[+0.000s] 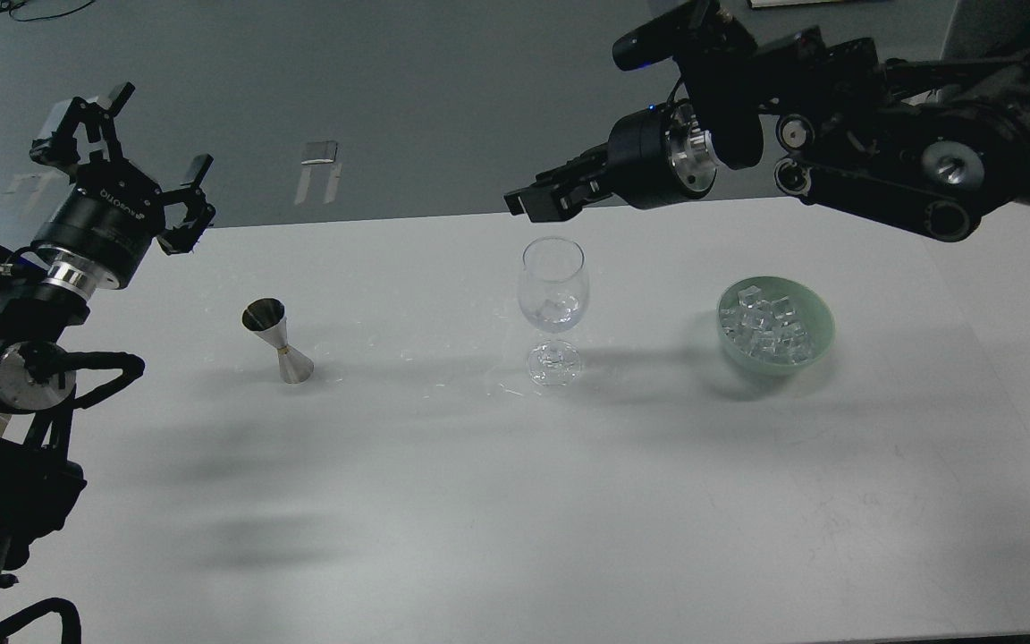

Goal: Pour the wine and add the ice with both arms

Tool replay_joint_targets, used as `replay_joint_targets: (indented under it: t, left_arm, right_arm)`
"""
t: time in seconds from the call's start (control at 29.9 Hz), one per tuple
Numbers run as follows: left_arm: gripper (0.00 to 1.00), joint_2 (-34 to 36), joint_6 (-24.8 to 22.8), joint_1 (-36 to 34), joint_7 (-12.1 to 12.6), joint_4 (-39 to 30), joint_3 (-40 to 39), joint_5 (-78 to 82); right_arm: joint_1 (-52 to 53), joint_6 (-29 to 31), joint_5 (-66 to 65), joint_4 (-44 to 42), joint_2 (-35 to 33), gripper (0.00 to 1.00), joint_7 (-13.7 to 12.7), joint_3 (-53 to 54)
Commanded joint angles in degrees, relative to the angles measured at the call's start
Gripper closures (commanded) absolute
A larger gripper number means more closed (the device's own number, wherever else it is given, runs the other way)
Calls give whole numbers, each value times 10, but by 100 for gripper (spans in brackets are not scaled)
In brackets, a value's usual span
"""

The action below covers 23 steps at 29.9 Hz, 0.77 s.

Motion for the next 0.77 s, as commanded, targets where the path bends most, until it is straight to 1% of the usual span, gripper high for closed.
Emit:
replay_joint_targets:
  t: [0.0,0.03,0.07,0.1,0.13,0.2,0.27,0.3,0.33,0.4,0.43,0.47,0.53,0.6,0.67,0.74]
  left_arm:
    - [2,2,0,-1,0,1,0,1]
    - [2,2,0,-5,1,2,1,2]
    - [2,3,0,-9,1,4,4,3]
    - [2,3,0,-12,1,6,8,3]
    - [2,3,0,-19,0,9,19,5]
    - [2,5,0,-30,0,11,28,11]
    - [2,9,0,-44,-2,25,41,18]
    - [2,10,0,-46,-2,32,43,18]
    - [2,11,0,-55,-4,44,47,19]
    - [2,11,0,-67,-7,58,54,18]
    - [2,11,0,-79,-8,71,67,18]
    - [2,12,0,-85,-8,77,72,18]
    - [2,12,0,-107,-8,105,87,16]
    - [2,11,0,-119,-8,123,89,14]
    - [2,5,0,-145,-7,149,91,16]
    - [2,-2,0,-167,-7,177,97,17]
  right_arm:
    - [-4,-1,112,-63,-3,23,-9,33]
    - [-13,-1,163,-90,-4,11,-10,49]
    - [-34,-1,215,-111,-3,7,-10,69]
    - [-47,-1,241,-120,-2,6,-10,82]
    - [-72,-1,280,-132,-2,4,-10,117]
    - [-100,-1,311,-138,-2,4,-10,159]
    - [-170,-6,341,-142,2,1,-5,253]
    - [-188,-8,342,-142,3,1,-4,280]
    - [-224,-11,343,-143,4,1,-3,331]
    - [-259,-16,344,-146,8,1,-3,377]
    - [-287,-17,346,-154,23,1,-2,416]
    - [-298,-16,350,-160,33,0,0,434]
    - [-328,-9,371,-193,60,0,10,491]
    - [-341,0,392,-204,67,1,15,511]
    - [-355,21,415,-217,79,0,21,527]
    - [-358,39,420,-232,106,0,33,532]
